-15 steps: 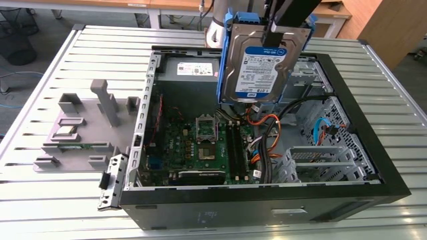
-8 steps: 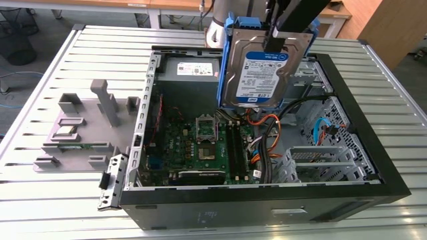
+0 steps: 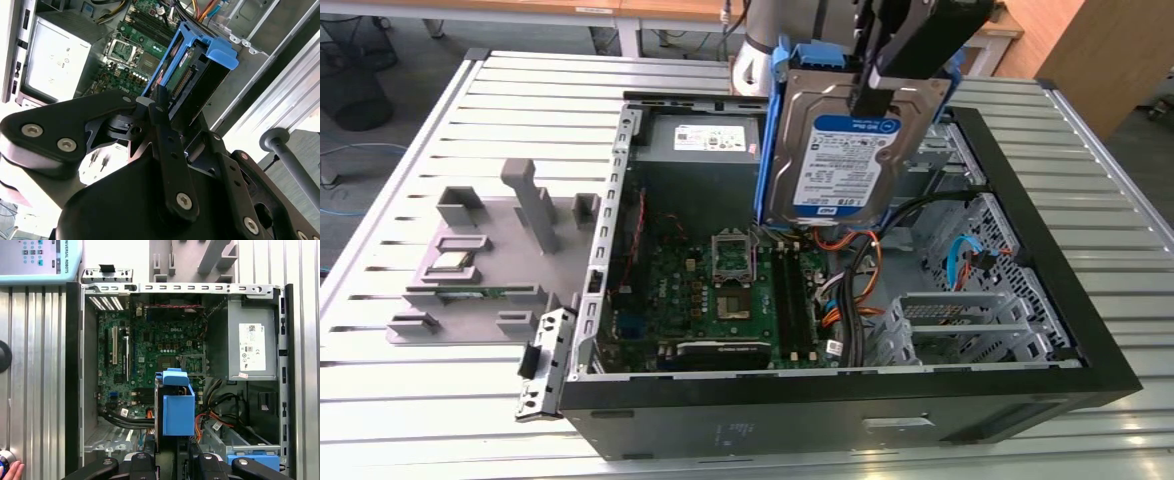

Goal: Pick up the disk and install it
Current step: 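Insert the disk into the insertion slot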

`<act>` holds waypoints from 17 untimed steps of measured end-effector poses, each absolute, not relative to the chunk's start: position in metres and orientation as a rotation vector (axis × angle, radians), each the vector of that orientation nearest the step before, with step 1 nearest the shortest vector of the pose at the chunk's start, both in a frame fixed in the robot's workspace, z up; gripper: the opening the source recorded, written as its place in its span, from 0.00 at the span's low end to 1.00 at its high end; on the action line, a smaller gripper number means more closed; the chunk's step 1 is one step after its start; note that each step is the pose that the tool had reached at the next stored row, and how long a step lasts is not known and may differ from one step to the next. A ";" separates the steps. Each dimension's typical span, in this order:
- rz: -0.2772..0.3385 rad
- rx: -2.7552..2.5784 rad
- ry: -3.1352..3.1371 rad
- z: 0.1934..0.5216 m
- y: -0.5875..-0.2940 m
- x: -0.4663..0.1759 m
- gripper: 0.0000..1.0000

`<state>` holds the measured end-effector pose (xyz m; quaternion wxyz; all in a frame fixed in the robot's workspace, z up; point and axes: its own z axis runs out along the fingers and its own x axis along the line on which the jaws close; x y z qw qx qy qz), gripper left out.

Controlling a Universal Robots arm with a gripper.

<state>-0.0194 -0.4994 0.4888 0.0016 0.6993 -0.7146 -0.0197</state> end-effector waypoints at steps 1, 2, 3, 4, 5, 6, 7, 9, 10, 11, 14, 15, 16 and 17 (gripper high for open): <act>-0.062 2.195 -2.243 0.489 -0.501 -0.019 0.35; -0.062 2.195 -2.243 0.488 -0.502 -0.019 0.35; -0.062 2.195 -2.243 0.488 -0.504 -0.019 0.35; -0.062 2.195 -2.243 0.488 -0.505 -0.019 0.35; -0.062 2.195 -2.243 0.488 -0.507 -0.019 0.35; -0.062 2.195 -2.243 0.488 -0.508 -0.019 0.35; -0.062 2.195 -2.243 0.487 -0.509 -0.019 0.35; -0.062 2.195 -2.243 0.487 -0.512 -0.019 0.35; -0.062 2.195 -2.243 0.487 -0.514 -0.019 0.35; -0.062 2.195 -2.243 0.486 -0.515 -0.019 0.35; -0.062 2.195 -2.243 0.486 -0.519 -0.019 0.35; -0.062 2.195 -2.243 0.485 -0.521 -0.019 0.35; -0.062 2.195 -2.243 0.485 -0.522 -0.019 0.35; -0.062 2.195 -2.243 0.485 -0.524 -0.019 0.35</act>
